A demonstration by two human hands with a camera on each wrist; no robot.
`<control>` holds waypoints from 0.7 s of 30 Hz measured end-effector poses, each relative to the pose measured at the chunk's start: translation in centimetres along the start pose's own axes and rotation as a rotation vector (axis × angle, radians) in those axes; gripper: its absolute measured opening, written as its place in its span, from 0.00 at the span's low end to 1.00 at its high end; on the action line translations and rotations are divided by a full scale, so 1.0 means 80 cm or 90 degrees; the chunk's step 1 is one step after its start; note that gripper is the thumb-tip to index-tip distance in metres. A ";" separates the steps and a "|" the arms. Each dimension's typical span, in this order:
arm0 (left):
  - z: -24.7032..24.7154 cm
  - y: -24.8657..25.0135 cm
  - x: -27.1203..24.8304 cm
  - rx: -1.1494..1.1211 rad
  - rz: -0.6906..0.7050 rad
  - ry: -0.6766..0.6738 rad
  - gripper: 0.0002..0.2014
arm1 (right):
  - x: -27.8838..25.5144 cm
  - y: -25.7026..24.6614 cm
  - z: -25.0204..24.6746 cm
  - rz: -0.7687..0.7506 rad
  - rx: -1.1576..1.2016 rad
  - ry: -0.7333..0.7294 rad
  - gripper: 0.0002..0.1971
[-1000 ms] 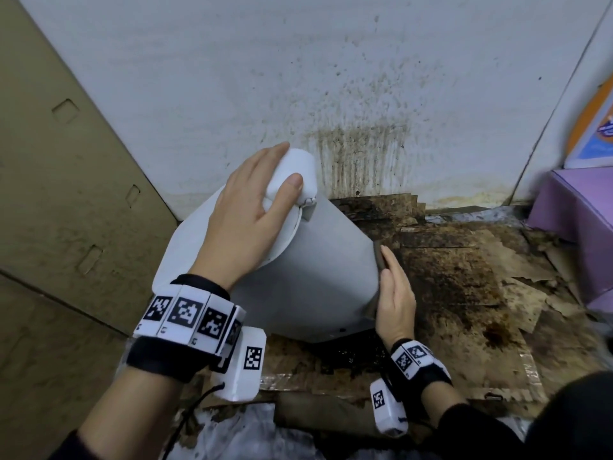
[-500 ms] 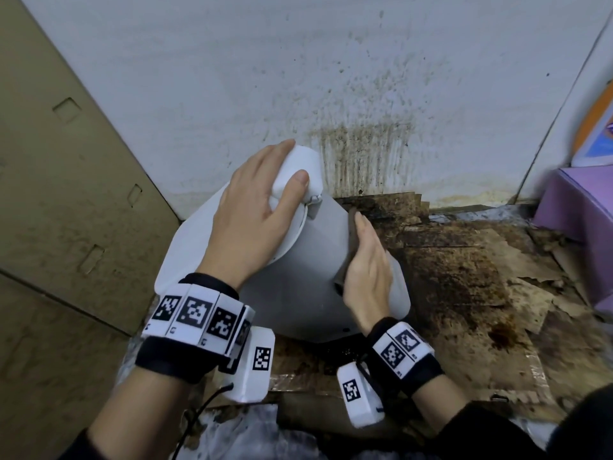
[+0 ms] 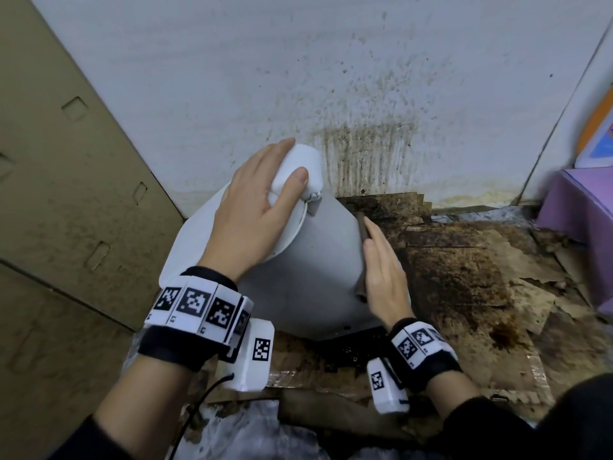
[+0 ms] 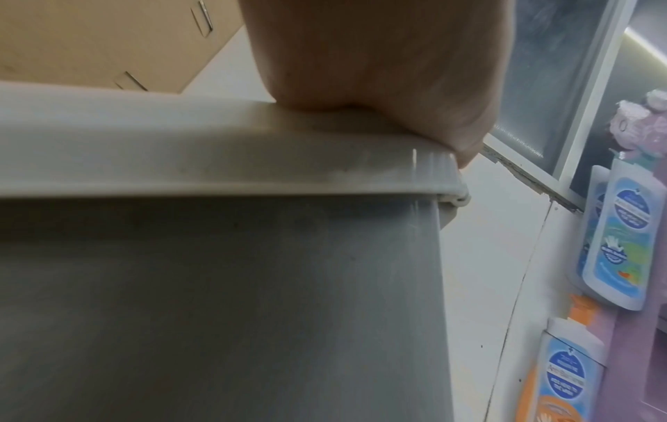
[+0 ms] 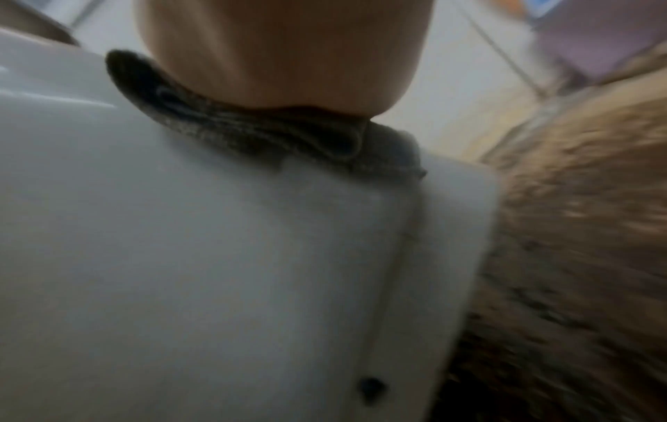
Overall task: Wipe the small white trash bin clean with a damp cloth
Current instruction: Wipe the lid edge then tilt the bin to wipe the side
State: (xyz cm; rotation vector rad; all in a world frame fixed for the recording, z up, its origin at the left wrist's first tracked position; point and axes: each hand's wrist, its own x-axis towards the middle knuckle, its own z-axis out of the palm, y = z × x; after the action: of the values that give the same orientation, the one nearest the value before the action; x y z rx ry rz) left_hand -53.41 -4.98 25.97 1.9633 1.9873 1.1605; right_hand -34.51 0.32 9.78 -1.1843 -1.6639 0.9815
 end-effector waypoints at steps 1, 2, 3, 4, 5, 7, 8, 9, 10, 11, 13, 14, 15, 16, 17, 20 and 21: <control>-0.001 -0.001 0.000 -0.002 0.000 -0.001 0.26 | -0.002 0.017 -0.006 0.053 -0.003 -0.001 0.28; -0.001 -0.001 0.000 -0.004 0.001 -0.002 0.26 | -0.004 0.032 -0.013 0.106 -0.007 -0.002 0.27; -0.001 0.000 -0.001 -0.005 0.003 -0.003 0.26 | -0.006 0.044 -0.018 0.152 -0.011 -0.006 0.26; 0.000 0.001 -0.001 -0.004 0.004 -0.005 0.26 | -0.006 0.053 -0.022 0.190 -0.012 -0.010 0.26; 0.001 0.002 -0.002 0.000 0.006 -0.008 0.26 | -0.006 0.058 -0.025 0.217 -0.009 -0.012 0.26; 0.004 0.006 -0.002 0.008 0.011 -0.010 0.26 | -0.006 0.058 -0.026 0.244 0.006 -0.007 0.26; 0.004 0.007 -0.002 0.011 0.013 -0.011 0.26 | -0.005 0.057 -0.024 0.251 0.015 0.003 0.26; 0.005 0.008 -0.002 0.013 0.012 -0.012 0.26 | -0.005 0.053 -0.022 0.259 0.022 0.017 0.26; 0.005 0.009 -0.002 0.014 0.010 -0.010 0.25 | -0.005 0.047 -0.020 0.268 0.025 0.033 0.26; 0.005 0.009 -0.002 0.015 0.009 -0.007 0.25 | -0.006 0.041 -0.017 0.272 0.024 0.050 0.26; 0.005 0.010 -0.001 0.021 0.011 -0.003 0.25 | -0.009 0.023 -0.009 0.263 0.014 0.091 0.26; 0.007 0.011 -0.001 0.024 0.013 -0.003 0.25 | -0.011 0.009 -0.002 0.248 0.006 0.114 0.26; 0.008 0.013 0.000 0.026 0.015 -0.003 0.25 | -0.014 -0.006 0.005 0.219 0.002 0.138 0.28; 0.009 0.014 0.000 0.029 0.018 -0.004 0.26 | -0.016 -0.024 0.014 0.184 0.005 0.161 0.31; 0.011 0.014 0.000 0.032 0.020 -0.005 0.26 | -0.018 -0.043 0.022 0.152 0.016 0.182 0.35; 0.013 0.016 -0.001 0.035 0.027 -0.009 0.27 | -0.014 -0.101 0.043 0.092 0.058 0.206 0.45; 0.014 0.016 -0.001 0.036 0.030 -0.009 0.27 | -0.013 -0.119 0.048 0.075 0.074 0.205 0.46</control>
State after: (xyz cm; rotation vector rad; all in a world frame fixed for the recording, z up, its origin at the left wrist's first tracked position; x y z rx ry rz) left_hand -51.72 -4.76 25.90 2.0496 1.9980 1.1088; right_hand -40.71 -3.43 17.09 -1.2962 -1.2800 0.8917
